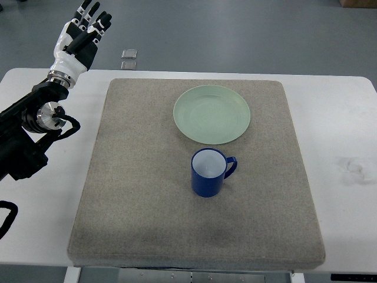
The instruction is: Place cup left of plate with left hand
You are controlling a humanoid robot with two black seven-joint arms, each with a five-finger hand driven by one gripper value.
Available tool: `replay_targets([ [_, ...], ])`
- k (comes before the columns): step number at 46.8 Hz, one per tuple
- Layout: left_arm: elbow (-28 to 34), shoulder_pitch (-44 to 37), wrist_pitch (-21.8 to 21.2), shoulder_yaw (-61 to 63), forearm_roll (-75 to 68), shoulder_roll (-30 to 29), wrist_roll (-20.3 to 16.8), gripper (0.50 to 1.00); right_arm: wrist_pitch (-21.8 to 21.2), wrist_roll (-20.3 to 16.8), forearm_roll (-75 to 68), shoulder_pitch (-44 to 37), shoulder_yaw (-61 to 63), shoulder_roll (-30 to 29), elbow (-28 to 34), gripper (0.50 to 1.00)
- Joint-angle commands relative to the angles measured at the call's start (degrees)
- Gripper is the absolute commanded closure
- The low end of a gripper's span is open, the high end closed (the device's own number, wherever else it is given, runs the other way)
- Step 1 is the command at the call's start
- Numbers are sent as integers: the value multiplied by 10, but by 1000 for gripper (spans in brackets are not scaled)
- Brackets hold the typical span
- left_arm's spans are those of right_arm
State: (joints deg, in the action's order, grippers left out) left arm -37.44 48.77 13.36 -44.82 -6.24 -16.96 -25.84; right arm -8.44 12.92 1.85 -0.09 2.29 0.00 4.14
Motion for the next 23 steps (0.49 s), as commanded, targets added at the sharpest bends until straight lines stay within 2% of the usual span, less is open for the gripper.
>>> replay_targets([
  [1,0,0,0,0,-1,0,-1,504,0,0,0,0,0,0,1,568],
  [23,-2,-3,6,0,4,1,-3,504,0,0,0,0,0,0,0,568],
])
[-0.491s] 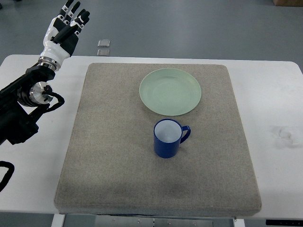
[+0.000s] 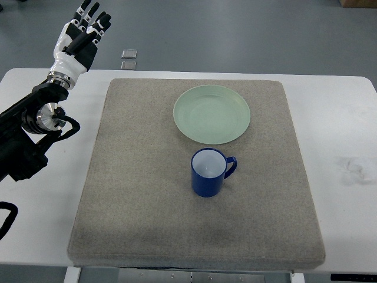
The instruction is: Place cup left of plate with left hand
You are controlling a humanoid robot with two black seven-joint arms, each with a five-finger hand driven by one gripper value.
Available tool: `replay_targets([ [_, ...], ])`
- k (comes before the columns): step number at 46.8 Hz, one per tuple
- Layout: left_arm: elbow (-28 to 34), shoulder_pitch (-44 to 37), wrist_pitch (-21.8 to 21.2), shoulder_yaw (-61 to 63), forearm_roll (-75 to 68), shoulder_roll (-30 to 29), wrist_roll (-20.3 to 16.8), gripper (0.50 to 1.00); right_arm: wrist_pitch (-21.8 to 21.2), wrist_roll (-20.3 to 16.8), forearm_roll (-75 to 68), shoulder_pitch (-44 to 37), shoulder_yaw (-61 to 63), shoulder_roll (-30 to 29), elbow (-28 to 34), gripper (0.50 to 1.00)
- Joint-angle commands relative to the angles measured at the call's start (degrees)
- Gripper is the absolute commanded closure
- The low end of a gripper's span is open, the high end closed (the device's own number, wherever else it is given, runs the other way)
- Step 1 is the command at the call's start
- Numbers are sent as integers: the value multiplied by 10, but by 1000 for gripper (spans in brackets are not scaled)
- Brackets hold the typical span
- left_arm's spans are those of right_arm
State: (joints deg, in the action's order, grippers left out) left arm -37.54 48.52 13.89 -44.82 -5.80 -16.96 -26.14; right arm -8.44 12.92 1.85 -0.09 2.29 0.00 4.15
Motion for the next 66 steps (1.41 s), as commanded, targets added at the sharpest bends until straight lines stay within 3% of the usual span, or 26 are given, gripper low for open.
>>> replay_targets([
  [1,-1,1,2,1,-3,1,1,504,0,0,0,0,0,0,0,568],
  [26,-16,10,3,66,-11,-6,14,506,0,0,0,0,0,0,0,568],
  [40,-86,4,29,117,-80,-19,17,506,0,0,0,0,0,0,1,568],
  [50,-116,4,70,163,-115,-46,17,506,0,0,0,0,0,0,0,568],
  [66,-152,1,175,208,-207,-94,17,506,0,0,0,0,0,0,0,568],
])
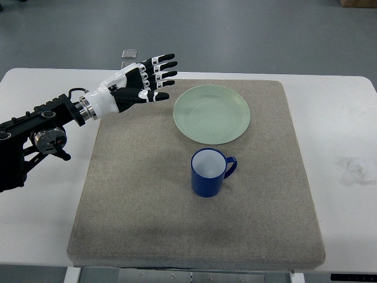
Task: Place cup left of plate with left hand
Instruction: 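Reach the left hand across the pad toward the blue mug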
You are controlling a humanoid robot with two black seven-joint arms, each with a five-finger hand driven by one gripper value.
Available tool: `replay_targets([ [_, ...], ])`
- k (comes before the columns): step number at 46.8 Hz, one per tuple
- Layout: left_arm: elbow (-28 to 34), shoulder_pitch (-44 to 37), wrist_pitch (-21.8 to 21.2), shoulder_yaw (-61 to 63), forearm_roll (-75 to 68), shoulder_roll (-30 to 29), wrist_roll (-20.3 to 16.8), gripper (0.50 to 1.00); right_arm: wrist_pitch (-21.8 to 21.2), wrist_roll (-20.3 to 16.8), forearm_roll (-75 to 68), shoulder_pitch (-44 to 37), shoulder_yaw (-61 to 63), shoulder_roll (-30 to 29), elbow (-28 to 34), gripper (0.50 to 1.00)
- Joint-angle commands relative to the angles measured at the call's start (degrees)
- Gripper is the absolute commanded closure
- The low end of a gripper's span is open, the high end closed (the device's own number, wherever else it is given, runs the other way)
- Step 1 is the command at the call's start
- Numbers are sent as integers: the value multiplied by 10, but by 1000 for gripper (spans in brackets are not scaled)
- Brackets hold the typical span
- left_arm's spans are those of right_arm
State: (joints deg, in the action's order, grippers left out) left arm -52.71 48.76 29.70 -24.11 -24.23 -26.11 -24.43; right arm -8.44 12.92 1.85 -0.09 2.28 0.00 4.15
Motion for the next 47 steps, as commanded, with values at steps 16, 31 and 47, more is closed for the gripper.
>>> replay_targets([
  [16,-6,-3,35,9,-115,0,0,506,-1,0,0,0,0,0,0,568],
  [31,-36,-3,37,55,-153,6,-1,506,0,0,0,0,0,0,0,568],
  [47,-56,-19,30,55,-177,27,-1,506,0,0,0,0,0,0,0,568],
])
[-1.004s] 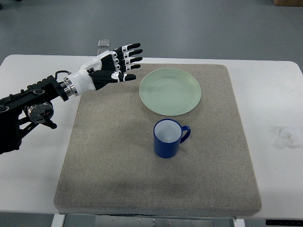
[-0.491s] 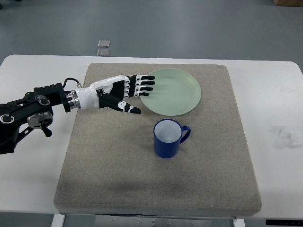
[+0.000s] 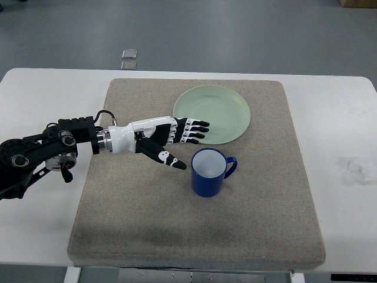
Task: Place cup left of plate with left hand
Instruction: 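Reach the left hand across the pad toward the blue mug, then wrap the left hand fingers around the blue mug body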
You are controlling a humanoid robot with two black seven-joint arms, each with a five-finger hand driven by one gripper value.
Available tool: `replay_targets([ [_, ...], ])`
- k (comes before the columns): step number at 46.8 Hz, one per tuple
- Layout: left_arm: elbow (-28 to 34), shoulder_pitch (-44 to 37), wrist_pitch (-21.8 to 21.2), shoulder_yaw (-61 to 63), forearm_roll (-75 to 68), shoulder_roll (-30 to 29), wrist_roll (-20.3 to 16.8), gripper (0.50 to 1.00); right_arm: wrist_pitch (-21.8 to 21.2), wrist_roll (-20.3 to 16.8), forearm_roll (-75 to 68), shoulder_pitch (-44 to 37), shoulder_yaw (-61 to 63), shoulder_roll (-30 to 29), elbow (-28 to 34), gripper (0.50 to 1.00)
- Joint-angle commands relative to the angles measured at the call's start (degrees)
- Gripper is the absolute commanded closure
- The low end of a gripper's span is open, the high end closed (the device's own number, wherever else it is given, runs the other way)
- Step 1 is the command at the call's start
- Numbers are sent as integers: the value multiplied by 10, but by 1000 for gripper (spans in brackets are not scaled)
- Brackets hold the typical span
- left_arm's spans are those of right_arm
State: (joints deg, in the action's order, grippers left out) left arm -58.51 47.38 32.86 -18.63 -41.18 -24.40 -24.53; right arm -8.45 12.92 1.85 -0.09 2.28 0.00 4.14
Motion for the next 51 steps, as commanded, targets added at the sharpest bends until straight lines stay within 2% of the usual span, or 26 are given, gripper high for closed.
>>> replay_targets([
  [1,3,-7,-2,1,-11,13,0,506,0,0,0,0,0,0,0,568],
  [24,16,-16,-17,3,-19,52,0,506,0,0,0,0,0,0,0,568],
  [51,21,-16,-30,4,-41,73,0,514,0,0,0,0,0,0,0,568],
])
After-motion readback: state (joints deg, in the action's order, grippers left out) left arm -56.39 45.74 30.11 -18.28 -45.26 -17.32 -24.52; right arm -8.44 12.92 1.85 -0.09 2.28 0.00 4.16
